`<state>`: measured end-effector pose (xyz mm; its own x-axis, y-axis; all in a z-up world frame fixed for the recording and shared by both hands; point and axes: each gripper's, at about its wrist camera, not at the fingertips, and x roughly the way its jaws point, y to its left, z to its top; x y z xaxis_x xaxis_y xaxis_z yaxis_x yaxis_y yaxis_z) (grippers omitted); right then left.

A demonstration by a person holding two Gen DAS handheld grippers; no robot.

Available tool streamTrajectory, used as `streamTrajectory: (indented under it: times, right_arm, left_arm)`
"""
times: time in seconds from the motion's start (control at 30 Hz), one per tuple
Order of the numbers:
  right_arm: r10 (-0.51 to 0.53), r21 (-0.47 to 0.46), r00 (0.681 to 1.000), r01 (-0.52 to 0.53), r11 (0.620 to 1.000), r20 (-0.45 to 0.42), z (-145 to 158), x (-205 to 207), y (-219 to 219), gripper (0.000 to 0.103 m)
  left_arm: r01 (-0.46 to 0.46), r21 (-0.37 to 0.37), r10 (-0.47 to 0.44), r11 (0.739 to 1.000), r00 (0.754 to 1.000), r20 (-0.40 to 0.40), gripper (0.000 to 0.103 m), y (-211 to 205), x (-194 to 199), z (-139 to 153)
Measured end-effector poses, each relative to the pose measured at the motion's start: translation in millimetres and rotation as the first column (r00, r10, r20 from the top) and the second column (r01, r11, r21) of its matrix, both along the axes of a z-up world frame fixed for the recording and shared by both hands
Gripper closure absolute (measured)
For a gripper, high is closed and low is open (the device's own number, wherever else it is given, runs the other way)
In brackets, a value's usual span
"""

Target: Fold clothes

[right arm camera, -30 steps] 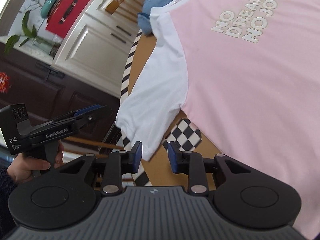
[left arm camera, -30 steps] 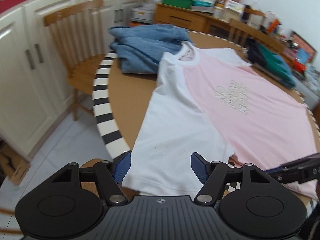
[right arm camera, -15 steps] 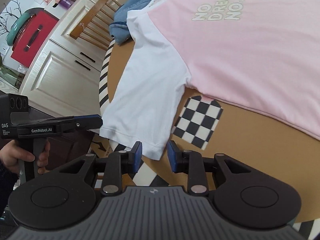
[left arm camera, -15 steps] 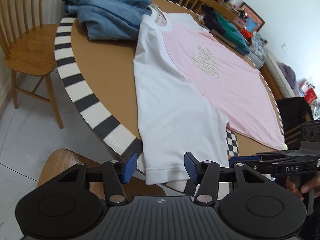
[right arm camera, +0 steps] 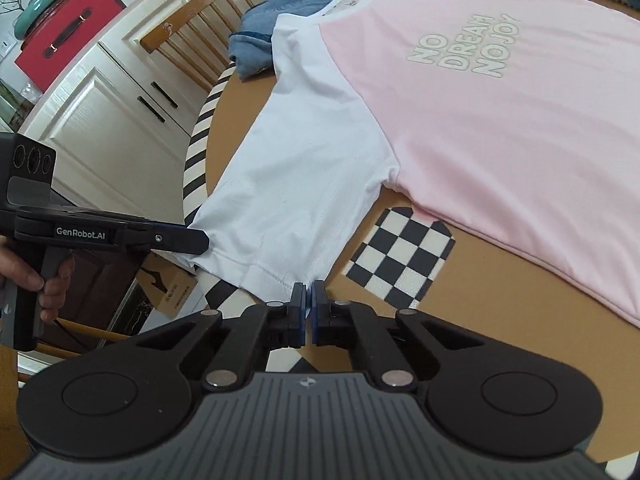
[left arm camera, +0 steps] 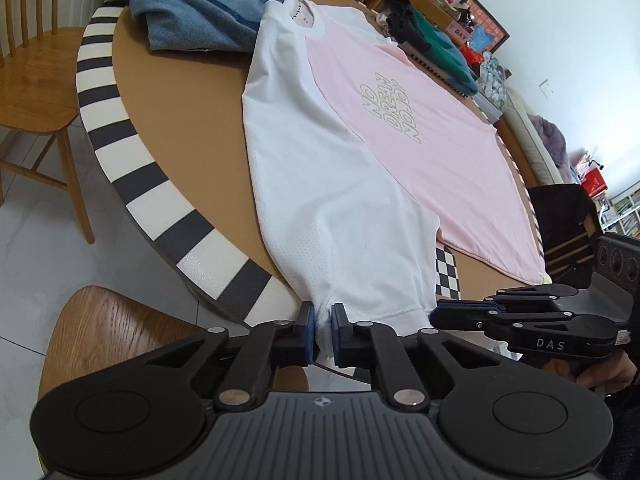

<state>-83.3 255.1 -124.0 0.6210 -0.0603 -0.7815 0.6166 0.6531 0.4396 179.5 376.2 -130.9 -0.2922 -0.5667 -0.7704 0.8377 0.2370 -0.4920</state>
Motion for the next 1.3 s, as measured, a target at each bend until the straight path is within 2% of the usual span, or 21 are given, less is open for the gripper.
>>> streamTrajectory:
  times: [0.13,0.23,0.33,0.43,0.53,0.63,0.73,0.8,0.87,0.9,0.93,0.97,1.03,1.1,1.13,1.2,1.23,1.3]
  right_arm:
    - [-0.05,0.075,0.996,0.045,0.996,0.069,15,-8,-10,0.101]
    - [-0.123,0.13,0.981,0.103,0.986,0.152,34,-17,-28,0.101]
    - [-0.216,0.205,0.953,0.173,0.963,0.211,49,-26,-62,0.101]
    - [-0.314,0.293,0.92,0.241,0.925,0.233,49,-34,-107,0.101]
    - [-0.38,0.34,0.899,0.296,0.893,0.216,37,-35,-153,0.101]
    - [-0.4,0.333,0.9,0.329,0.884,0.174,18,-26,-188,0.101]
    - [-0.41,0.355,0.9,0.34,0.871,0.146,0,-17,-210,0.1]
    - [-0.437,0.385,0.89,0.361,0.85,0.129,-9,-16,-220,0.095]
    - [-0.47,0.414,0.875,0.388,0.824,0.114,-16,-19,-227,0.089]
    - [-0.486,0.406,0.867,0.406,0.819,0.113,-16,-23,-229,0.089]
    - [-0.5,0.386,0.858,0.425,0.819,0.116,-15,-28,-231,0.089]
    - [-0.502,0.345,0.856,0.437,0.831,0.124,-11,-33,-231,0.089]
    - [-0.427,0.185,0.888,0.397,0.899,0.172,6,-34,-224,0.089]
    - [-0.248,0.003,0.946,0.253,0.967,0.21,24,-25,-207,0.089]
    - [-0.136,-0.063,0.969,0.152,0.986,0.208,29,-14,-195,0.089]
    - [0.068,-0.158,0.982,-0.04,0.987,0.179,31,11,-171,0.093]
    - [0.13,-0.178,0.979,-0.102,0.979,0.155,29,23,-162,0.093]
    - [0.153,-0.185,0.981,-0.13,0.974,0.118,20,42,-155,0.093]
  left_arm:
    - [-0.021,-0.057,0.021,0.998,1.0,0.001,0.094,0,3,24]
    - [-0.049,-0.111,0.049,0.993,0.999,-0.006,0.094,-15,9,52]
    - [-0.075,-0.158,0.074,0.985,0.997,-0.011,0.094,-52,11,81]
    - [-0.102,-0.165,0.104,0.981,0.995,0.004,0.094,-105,10,98]
    - [-0.124,-0.118,0.13,0.985,0.991,0.045,0.094,-163,10,93]
    - [-0.149,-0.044,0.152,0.988,0.986,0.073,0.094,-213,13,71]
    - [-0.149,0.017,0.146,0.989,0.983,0.107,0.094,-241,15,50]
    - [-0.147,0.051,0.138,0.988,0.98,0.141,0.093,-251,16,38]
    - [-0.163,0.069,0.146,0.984,0.967,0.208,0.069,-254,18,35]
    - [-0.177,0.052,0.16,0.983,0.958,0.24,0.065,-252,19,38]
    - [-0.188,0.005,0.18,0.982,0.949,0.258,0.062,-247,20,45]
    - [-0.197,-0.053,0.204,0.979,0.941,0.272,0.054,-239,21,55]
    - [-0.192,-0.159,0.234,0.968,0.922,0.31,0.043,-220,17,75]
    - [-0.129,-0.216,0.197,0.968,0.923,0.332,0.042,-202,8,87]
    - [-0.069,-0.207,0.138,0.976,0.93,0.34,0.043,-197,0,87]
    - [0.058,-0.146,0.0,0.988,0.931,0.366,0.044,-191,-20,77]
    - [0.111,-0.103,-0.064,0.988,0.923,0.379,0.045,-190,-30,69]
    - [0.171,-0.029,-0.147,0.985,0.91,0.387,0.045,-187,-46,50]
